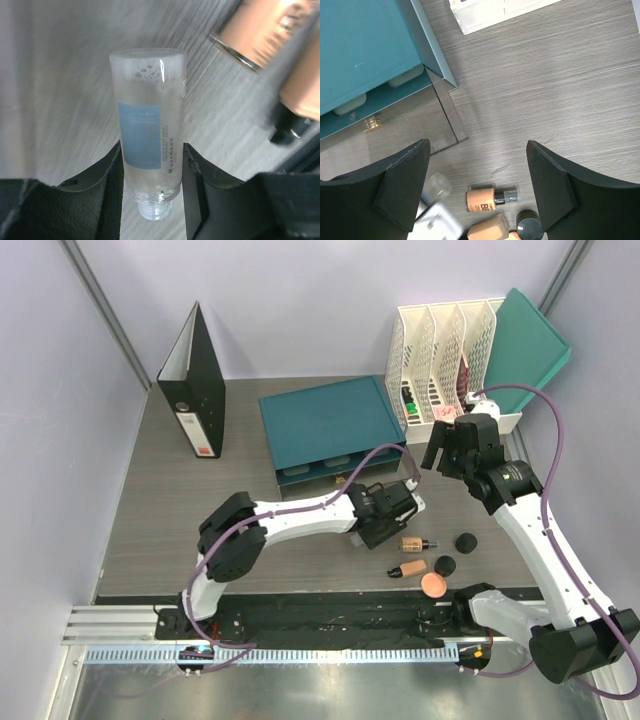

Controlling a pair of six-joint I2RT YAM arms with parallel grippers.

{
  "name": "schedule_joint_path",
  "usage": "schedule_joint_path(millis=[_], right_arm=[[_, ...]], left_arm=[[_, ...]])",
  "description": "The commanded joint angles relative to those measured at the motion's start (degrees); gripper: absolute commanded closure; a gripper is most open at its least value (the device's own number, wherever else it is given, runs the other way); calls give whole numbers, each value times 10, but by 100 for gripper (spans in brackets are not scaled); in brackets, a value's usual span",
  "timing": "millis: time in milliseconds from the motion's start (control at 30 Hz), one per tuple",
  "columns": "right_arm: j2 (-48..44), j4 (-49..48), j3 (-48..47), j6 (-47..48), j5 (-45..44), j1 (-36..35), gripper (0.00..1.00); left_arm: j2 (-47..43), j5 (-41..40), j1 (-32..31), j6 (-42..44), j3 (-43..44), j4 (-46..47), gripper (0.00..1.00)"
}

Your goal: Organize the makeup

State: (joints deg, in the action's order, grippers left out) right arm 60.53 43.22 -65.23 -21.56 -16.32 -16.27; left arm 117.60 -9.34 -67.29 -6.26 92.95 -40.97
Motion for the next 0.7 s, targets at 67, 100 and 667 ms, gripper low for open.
schedule_joint_path(millis=[67, 100, 667], right_arm=[[9, -36, 2, 7, 8, 4, 17], [13, -38, 2, 7, 12, 5, 17], [51, -67, -7, -2, 38, 5, 17]], left_arm=[[-119, 11, -21, 12, 11, -27, 100], [-127, 21, -23, 23, 11, -29, 100], [-147, -200, -8, 112, 104, -11, 100]])
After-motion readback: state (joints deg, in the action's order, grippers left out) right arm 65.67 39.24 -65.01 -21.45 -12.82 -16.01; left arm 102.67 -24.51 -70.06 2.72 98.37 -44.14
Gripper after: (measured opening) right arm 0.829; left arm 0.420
